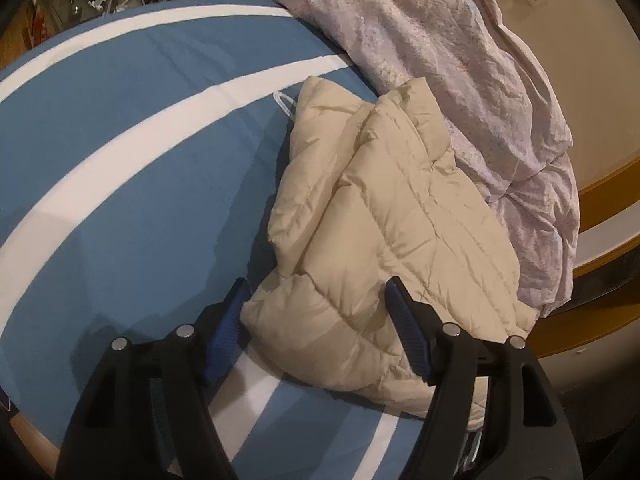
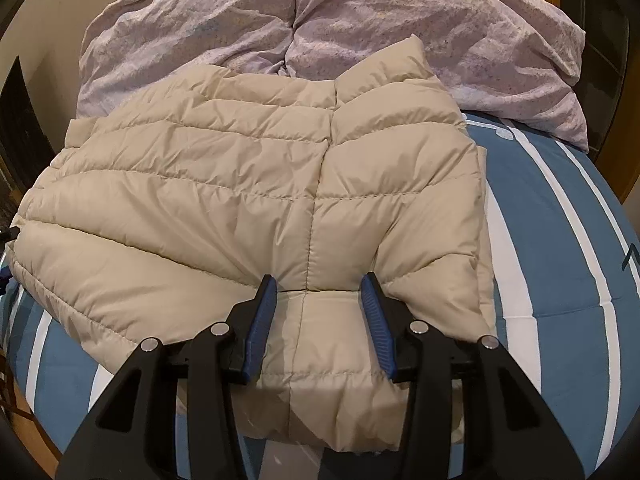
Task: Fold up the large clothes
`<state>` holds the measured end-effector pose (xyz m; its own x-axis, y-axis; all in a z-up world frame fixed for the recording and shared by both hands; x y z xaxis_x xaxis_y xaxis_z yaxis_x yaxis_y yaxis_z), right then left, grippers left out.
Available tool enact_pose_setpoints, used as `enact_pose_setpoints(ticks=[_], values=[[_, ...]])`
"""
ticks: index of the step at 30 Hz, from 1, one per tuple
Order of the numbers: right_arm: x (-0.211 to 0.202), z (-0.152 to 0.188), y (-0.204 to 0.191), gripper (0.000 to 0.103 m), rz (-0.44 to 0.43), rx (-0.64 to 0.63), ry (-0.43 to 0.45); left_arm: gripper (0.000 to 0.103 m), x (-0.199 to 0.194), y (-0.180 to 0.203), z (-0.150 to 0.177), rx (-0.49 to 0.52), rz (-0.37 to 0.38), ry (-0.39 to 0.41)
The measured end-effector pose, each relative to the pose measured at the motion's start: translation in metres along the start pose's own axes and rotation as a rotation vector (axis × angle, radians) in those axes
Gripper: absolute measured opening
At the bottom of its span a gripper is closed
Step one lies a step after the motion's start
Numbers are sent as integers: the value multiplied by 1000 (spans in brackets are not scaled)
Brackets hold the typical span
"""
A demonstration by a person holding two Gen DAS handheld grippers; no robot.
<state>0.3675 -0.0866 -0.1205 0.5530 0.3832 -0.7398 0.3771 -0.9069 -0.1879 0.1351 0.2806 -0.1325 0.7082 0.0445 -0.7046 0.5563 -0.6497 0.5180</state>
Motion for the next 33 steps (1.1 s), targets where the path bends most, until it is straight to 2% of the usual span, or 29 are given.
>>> enact_pose_setpoints(ticks=[9,10,12,14,17,19,24,28,33], values=[[0,0,0,46,-19,4,3,71,19,15,-12,-25,29,9],[0,0,0,46,-21,4,2,68,20,16,-13,-32,31,11],[0,0,1,46,-26,5,2,55,25,17,-13,-49,43,4],[0,0,1,46,-33,7,1,36,27,21,-12,-54,61,3],[1,0,2,46,-42,12,-3,21,22,31,-16,-42,74,23],[1,0,2,46,-48,13,-5,17,14,39,-20,-46,97,41],[2,0,2,46,-57,15,-10,15,-5,69,-34,-43,165,75],[3,-1,2,46,-60,11,-12,15,-23,114,-46,0,261,114],[3,-1,2,47,-69,18,-13,15,-29,173,-44,77,346,121]])
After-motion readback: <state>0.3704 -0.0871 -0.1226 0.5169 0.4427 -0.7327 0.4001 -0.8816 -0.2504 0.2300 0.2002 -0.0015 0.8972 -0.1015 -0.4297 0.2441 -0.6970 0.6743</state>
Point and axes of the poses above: each gripper's, at about its wrist camera, not at the fingertips, and x roughly the way its jaws point, y to its right, z to its underside, the point moved 9 cm from there along x, roughly the way its jaws point, and after that the axes turned 13 degrees about x, right-handed, at the moved point
